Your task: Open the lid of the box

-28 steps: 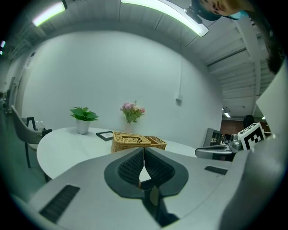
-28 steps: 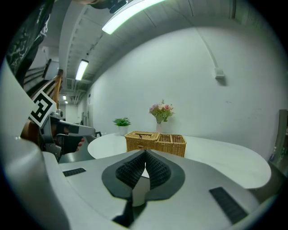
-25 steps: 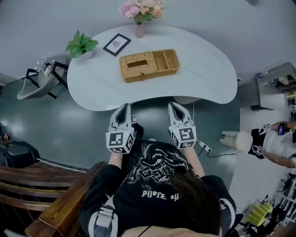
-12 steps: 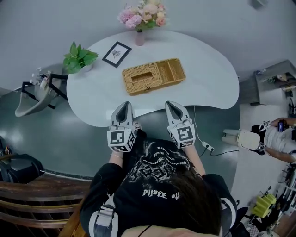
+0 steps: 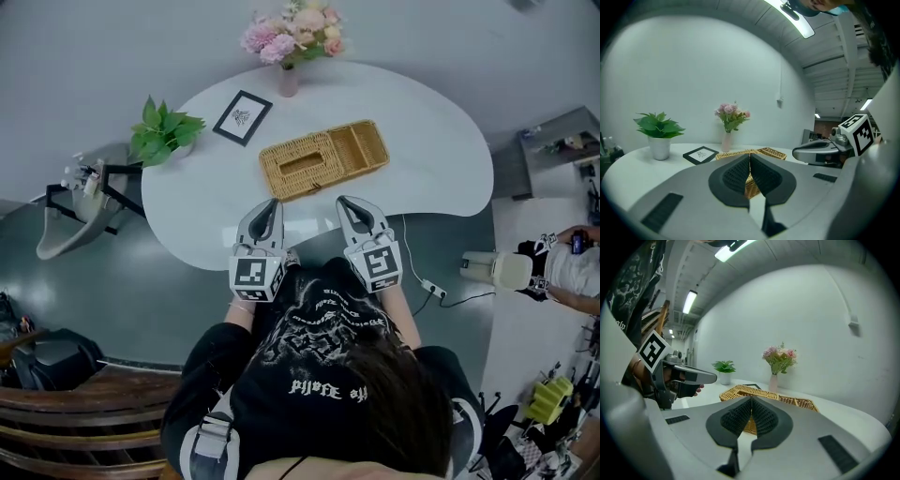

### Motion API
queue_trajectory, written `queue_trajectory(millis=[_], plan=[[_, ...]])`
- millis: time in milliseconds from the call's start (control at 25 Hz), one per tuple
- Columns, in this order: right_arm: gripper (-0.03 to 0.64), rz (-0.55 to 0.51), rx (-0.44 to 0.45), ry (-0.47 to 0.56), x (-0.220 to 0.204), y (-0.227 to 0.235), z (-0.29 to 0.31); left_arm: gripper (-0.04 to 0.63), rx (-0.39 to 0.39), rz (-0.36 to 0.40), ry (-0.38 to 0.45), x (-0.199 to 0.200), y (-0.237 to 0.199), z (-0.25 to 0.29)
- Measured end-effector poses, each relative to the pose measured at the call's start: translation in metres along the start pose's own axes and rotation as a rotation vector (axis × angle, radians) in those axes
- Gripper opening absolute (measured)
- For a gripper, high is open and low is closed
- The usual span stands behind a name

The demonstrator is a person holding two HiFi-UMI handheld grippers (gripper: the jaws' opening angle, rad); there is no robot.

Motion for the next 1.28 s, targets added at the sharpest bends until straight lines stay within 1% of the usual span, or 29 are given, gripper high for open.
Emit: queue_trajectory(millis=[80,280,360,560,680,880,1120,1280], plan=[[0.026,-0.006,0.009,-0.003,0.000,-0.002,0.005,0.025,0.018,0.003,0.001,0.000,-0.005,0.001],[0.026,-0.027,0.068,-0.029,-0.006,-0.005,0.012,0.025,0.077,-0.014,-0.002,-0.002,-0.016,0.001],[0.026,-0.044,0.100,-0.043,-0.008,-0.003,0.015,0.025,0.108,-0.018,-0.005,-0.003,-0.019,0.001],[0.029,-0.063,0.185,-0.073,-0.012,0.001,0.028,0.025,0.175,-0.058,-0.018,-0.008,-0.024,0.006],[0.064,-0.082,0.246,-0.098,-0.013,0.002,0.038,0.025,0.192,-0.053,-0.029,-0.009,-0.019,0.012],[0.064,-0.094,0.335,-0.110,-0.009,0.006,0.048,0.025,0.242,-0.047,-0.022,-0.005,-0.022,0.022],[0.073,-0.167,0.483,-0.182,-0.018,-0.001,0.054,0.025,0.330,-0.070,-0.016,-0.006,-0.038,0.021],[0.079,-0.207,0.549,-0.208,-0.020,-0.005,0.060,0.025,0.367,-0.068,-0.035,-0.014,-0.043,0.022]])
Point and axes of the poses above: the fingertips, and each gripper's own axes: z forward along the fingers, y to its right, x out of its top, the point moved 1 cm from there along -z, backward along the fingers, and after that the axes turned 12 degrees about y, right-handed, at the moved point
